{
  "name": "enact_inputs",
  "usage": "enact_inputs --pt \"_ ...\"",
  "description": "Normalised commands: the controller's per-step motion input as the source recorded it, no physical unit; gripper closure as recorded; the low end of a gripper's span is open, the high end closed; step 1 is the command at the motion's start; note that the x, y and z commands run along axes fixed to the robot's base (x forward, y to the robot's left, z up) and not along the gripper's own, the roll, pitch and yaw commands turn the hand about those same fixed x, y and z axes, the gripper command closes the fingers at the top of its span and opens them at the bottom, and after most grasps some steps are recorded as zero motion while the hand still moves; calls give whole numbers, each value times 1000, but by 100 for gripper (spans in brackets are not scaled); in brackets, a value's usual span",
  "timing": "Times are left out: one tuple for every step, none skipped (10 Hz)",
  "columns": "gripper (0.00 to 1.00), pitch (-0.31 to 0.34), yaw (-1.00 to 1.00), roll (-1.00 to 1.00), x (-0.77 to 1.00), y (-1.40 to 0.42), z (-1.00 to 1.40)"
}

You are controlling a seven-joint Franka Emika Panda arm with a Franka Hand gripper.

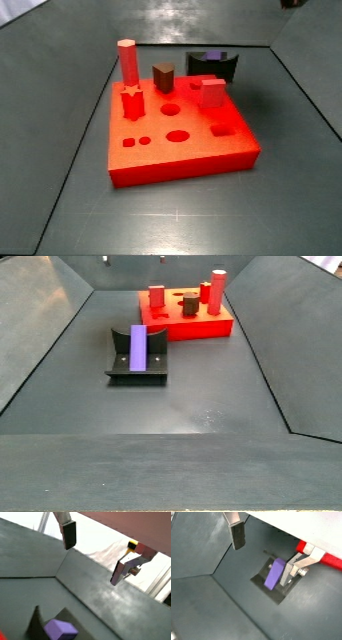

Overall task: Pick up the rectangle object. Move up. Place the rectangle object on the fixture. Regrasp the rectangle object. Move to above the board. Insert the rectangle object.
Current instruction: Regrasp the rectangle object.

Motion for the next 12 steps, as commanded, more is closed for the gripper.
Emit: enact_inputs --pt "0 148 142 819 94 -42 -16" --pt "0 130 165 565 98 -43 -18" --pt "0 119 173 439 98 -45 -18" --pt "0 86 184 258 89 -29 -6" --pt "0 67 203 133 33 76 -1000" --pt "0 28 199 112 35 74 -1000" --pt "0 -14 183 104 48 69 -1000" --pt "0 -62 157 89 61 62 -1000" --pt "0 -84 139 84 66 60 -1000" --pt "0 -114 100 74 73 55 -1000" --pt "0 -125 78 71 77 54 -1000" --pt "0 -124 38 70 89 47 -1000"
